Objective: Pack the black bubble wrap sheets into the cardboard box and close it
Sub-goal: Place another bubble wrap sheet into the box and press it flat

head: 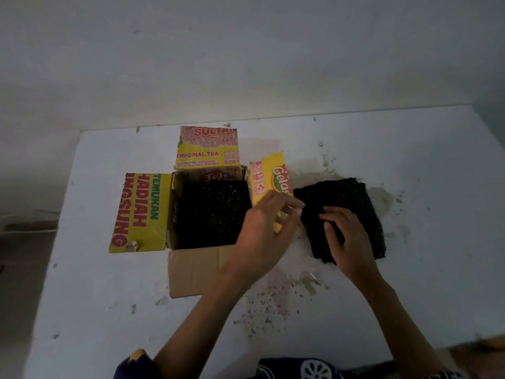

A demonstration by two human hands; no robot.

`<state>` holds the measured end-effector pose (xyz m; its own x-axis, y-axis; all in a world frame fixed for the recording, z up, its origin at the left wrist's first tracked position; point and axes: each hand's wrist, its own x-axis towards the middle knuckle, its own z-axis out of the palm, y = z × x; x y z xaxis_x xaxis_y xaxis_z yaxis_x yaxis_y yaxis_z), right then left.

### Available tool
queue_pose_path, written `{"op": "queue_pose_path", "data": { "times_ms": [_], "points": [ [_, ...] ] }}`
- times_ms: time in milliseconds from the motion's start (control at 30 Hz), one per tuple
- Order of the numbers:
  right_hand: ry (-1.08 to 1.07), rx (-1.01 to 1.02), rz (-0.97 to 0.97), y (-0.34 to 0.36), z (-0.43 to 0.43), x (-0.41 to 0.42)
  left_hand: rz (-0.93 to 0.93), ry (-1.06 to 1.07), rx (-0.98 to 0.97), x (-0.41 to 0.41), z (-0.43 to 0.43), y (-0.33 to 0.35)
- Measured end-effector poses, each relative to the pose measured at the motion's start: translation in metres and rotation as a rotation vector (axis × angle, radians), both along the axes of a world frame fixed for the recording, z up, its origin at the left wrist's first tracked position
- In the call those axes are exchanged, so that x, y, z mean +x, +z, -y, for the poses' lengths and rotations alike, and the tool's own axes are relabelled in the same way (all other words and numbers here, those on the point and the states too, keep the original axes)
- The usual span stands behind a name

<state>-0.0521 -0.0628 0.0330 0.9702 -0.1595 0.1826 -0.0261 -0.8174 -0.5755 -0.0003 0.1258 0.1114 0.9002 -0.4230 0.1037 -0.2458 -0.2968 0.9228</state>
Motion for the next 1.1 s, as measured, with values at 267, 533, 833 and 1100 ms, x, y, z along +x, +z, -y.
{"op": "queue_pose_path", "data": {
  "times_ms": [267,533,833,1100],
  "points": [
    [-0.198,-0.132,-0.287,-0.031,0.066,-0.018,-0.306,-0.16,0.143,-0.028,0.07,-0.039],
    [-0.283,0.077,-0.452,-0.043,0.105,-0.002,-0.604,0.114,0.312,-0.016,0.104,-0.087],
    [-0.181,0.111,-0.265,-0.043,0.104,0.001,-0.708,0.43,0.095,-0.01,0.118,-0.091],
    [-0.104,0.086,-0.285,-0.046,0.104,0.0,-0.777,0.467,0.096,-0.001,0.124,-0.103]
  ]
}}
